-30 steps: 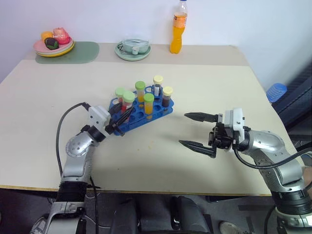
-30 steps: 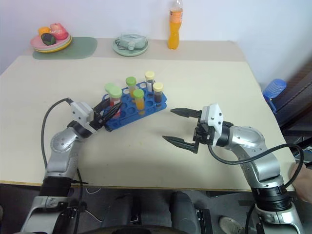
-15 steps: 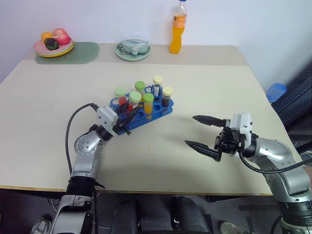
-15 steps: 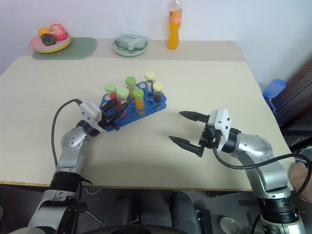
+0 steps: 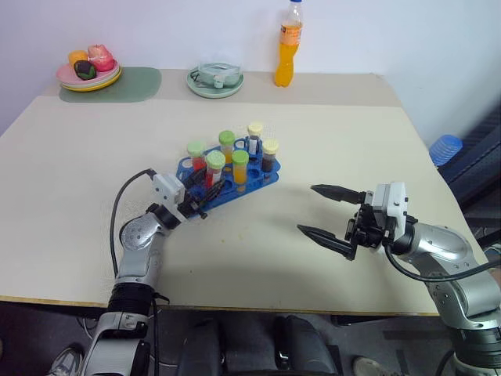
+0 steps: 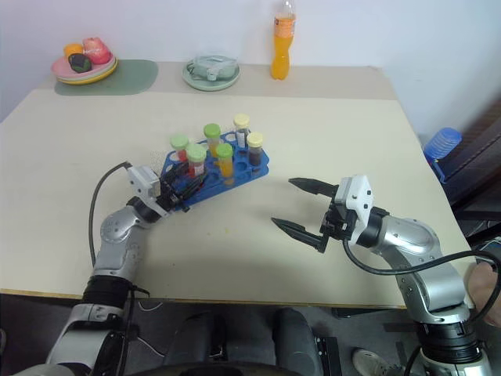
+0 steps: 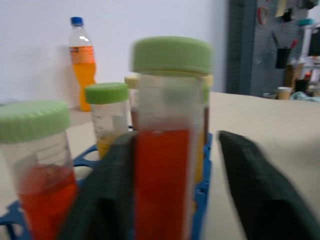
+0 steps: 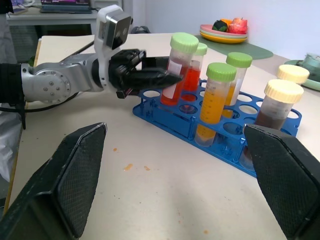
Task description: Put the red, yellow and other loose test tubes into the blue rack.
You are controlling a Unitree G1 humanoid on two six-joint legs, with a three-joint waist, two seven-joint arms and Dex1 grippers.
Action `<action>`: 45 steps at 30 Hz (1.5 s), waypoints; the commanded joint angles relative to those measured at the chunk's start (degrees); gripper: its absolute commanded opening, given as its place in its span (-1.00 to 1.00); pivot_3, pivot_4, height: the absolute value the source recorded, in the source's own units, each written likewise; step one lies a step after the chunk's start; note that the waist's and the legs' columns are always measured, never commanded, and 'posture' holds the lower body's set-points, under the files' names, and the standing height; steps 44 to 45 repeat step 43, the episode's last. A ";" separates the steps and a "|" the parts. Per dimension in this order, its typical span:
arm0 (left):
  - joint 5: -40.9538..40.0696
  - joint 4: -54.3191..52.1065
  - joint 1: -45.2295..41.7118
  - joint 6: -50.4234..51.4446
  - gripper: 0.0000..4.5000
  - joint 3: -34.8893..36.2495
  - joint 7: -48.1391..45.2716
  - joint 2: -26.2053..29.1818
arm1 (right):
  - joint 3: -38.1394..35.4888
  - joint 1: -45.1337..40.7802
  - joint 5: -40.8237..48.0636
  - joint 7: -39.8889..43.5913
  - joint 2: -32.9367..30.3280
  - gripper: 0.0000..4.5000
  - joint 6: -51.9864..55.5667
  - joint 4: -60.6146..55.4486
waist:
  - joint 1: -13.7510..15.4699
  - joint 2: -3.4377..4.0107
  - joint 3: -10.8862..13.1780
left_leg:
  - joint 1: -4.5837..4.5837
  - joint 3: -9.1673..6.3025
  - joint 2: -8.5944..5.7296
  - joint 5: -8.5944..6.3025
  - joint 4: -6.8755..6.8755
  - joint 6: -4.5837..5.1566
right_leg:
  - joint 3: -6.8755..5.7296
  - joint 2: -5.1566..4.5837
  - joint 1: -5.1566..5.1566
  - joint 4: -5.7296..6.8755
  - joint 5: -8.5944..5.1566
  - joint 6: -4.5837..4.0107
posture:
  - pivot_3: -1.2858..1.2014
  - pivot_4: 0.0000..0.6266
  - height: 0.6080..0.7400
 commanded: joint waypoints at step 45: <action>-13.50 -27.34 21.57 29.85 0.59 17.68 -2.44 24.02 | -7.47 9.45 -3.32 -10.44 2.46 1.00 -3.66 3.14 | -0.24 0.02 0.02 | 0.01 0.03 0.05 -0.01 -0.03 0.00 | 0.00 -0.01 -0.03 0.00 -0.12 -0.20 | 0.03 -0.52 1.00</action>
